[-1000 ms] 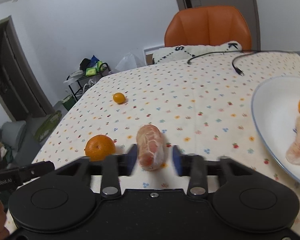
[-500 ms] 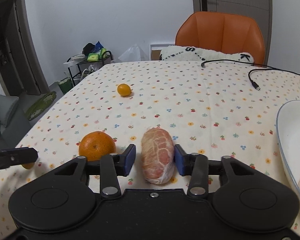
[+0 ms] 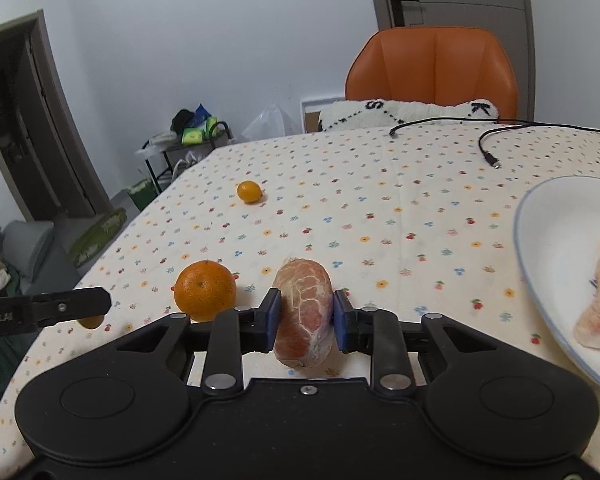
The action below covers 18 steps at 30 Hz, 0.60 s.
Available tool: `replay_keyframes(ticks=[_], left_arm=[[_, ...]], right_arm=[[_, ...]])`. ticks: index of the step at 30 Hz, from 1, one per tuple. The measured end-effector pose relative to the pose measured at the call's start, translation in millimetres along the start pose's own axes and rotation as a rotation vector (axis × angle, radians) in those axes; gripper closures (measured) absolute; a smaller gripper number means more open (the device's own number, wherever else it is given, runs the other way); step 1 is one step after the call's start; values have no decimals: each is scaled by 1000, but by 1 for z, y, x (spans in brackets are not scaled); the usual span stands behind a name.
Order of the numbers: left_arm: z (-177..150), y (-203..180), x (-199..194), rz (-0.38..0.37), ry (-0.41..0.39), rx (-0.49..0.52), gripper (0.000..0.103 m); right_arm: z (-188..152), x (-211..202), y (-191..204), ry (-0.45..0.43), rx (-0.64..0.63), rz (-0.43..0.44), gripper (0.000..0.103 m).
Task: Organize fruits
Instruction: 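Carry the brown fruit and pomelo segment over the white bowl with both grippers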
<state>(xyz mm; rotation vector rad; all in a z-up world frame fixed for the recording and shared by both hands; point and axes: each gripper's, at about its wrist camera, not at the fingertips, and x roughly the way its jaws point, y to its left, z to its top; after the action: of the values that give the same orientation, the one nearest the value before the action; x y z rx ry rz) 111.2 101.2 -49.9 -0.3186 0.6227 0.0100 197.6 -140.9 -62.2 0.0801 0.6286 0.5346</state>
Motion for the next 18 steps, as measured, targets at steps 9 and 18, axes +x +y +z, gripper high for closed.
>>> replay_keyframes(ticks=[9,18], left_arm=[[5,-45,7,-48,-6,72,78],[3,-92,21,-116,3,126,78]], right_arm=[[2,-35,-30,-81,67,-13,77],[1,-69,-66,-145,108,-69,77]])
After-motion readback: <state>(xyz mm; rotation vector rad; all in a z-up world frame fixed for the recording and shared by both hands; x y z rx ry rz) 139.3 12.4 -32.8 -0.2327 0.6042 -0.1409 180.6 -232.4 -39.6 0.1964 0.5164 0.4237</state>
